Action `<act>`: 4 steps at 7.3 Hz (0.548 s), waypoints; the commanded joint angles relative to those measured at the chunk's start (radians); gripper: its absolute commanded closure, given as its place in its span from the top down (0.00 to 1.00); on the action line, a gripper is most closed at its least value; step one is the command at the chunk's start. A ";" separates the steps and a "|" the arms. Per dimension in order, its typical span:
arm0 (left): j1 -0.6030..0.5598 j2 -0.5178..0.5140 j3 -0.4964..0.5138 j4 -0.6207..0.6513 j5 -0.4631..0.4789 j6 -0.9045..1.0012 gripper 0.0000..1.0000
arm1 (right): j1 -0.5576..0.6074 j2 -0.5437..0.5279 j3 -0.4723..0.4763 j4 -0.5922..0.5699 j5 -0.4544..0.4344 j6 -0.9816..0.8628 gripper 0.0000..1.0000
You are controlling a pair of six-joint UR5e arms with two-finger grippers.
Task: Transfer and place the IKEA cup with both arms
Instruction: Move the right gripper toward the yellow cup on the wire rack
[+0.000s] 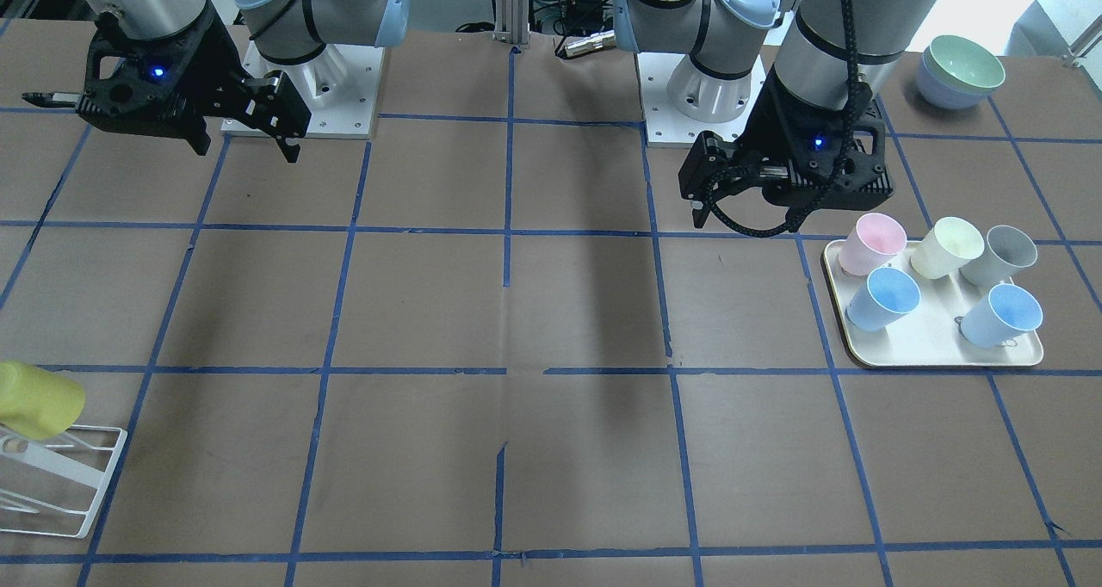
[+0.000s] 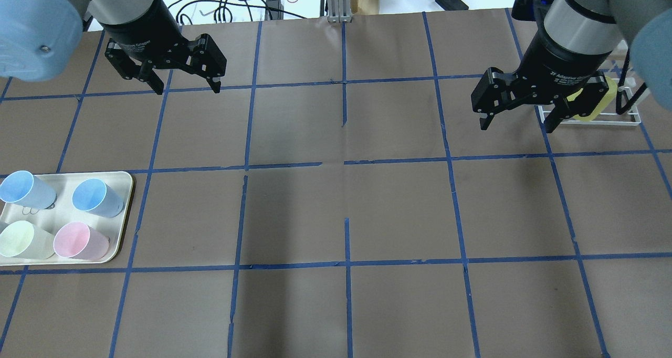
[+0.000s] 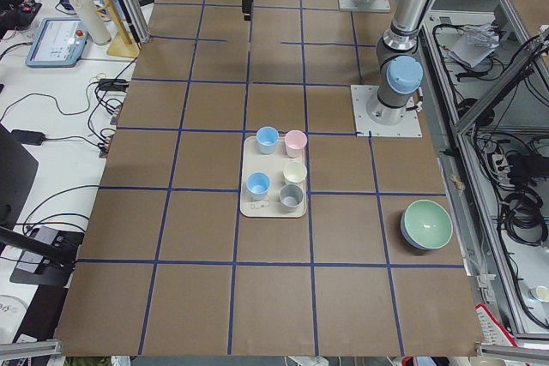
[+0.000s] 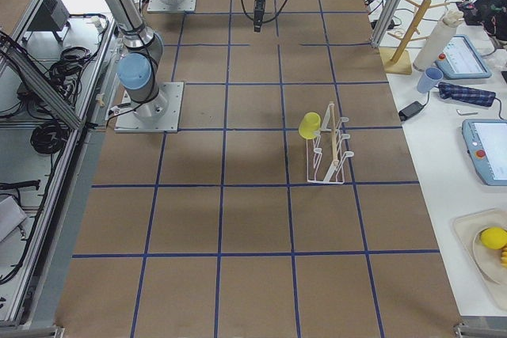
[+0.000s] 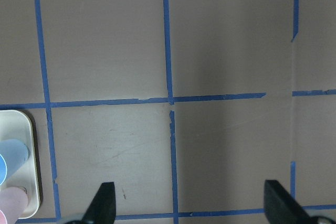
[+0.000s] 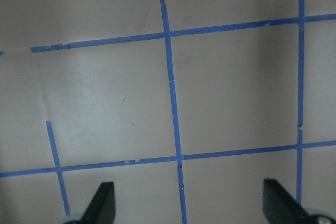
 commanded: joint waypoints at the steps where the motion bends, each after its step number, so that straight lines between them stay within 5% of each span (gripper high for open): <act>1: 0.000 0.000 -0.002 0.000 0.000 0.000 1.00 | -0.110 0.001 -0.001 -0.034 0.001 -0.042 1.00; 4: 0.000 0.000 -0.002 0.000 0.000 0.000 1.00 | -0.279 0.056 0.001 -0.155 0.003 -0.339 1.00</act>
